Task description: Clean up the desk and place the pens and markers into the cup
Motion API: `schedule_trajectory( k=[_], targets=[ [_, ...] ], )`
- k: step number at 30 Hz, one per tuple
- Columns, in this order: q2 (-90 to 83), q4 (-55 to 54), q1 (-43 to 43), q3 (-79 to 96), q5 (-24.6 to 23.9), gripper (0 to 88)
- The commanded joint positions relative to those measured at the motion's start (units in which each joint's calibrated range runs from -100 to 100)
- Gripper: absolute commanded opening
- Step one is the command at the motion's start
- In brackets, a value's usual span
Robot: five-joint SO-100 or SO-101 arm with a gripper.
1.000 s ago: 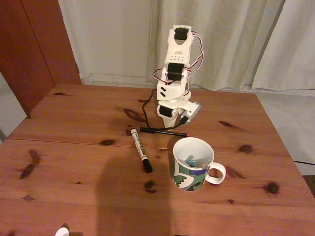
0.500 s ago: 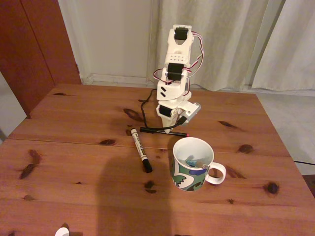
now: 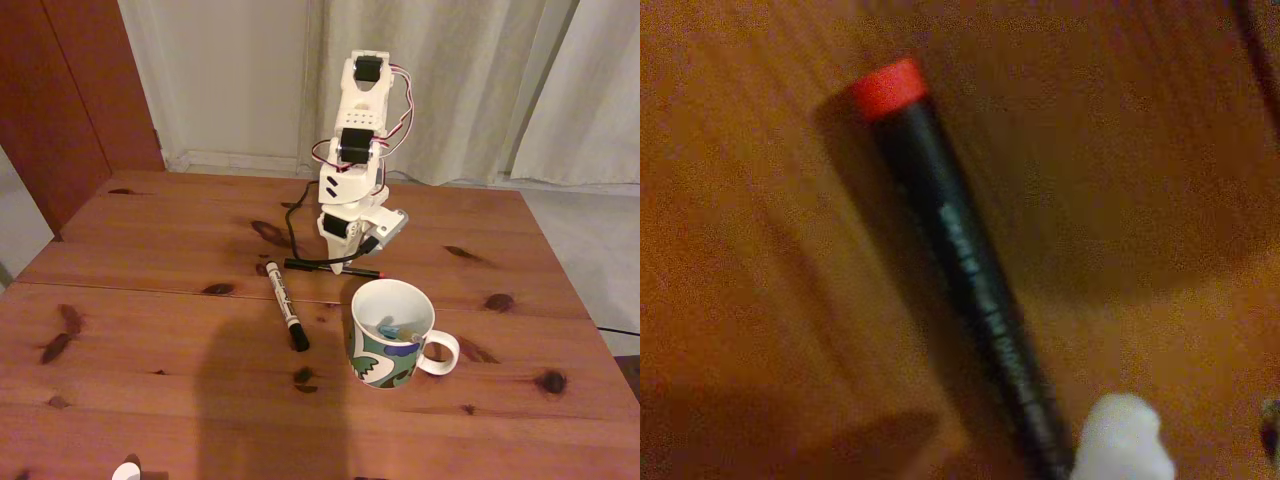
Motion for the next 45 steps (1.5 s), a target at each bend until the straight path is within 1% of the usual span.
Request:
schedule_trajectory(
  k=[1,8,18,25,33,41,45],
  targets=[
    [-0.2,-1.1,-0.1,-4.8,-0.3,10.7],
    [0.0,-1.1,0.9,-7.7,-0.3,10.6],
    [-0.9,0.6,0.2,-3.9,-0.2,10.6],
    [-5.6,0.3,-4.7,2.6,-0.3,10.5],
    [-9.7,0.3,-7.4,7.2,-0.3,10.5],
    [-10.0,0.3,-8.4,8.6,-0.3,10.5],
    [-10.1,0.6,-9.9,8.7,-1.2,10.5]
  ],
)
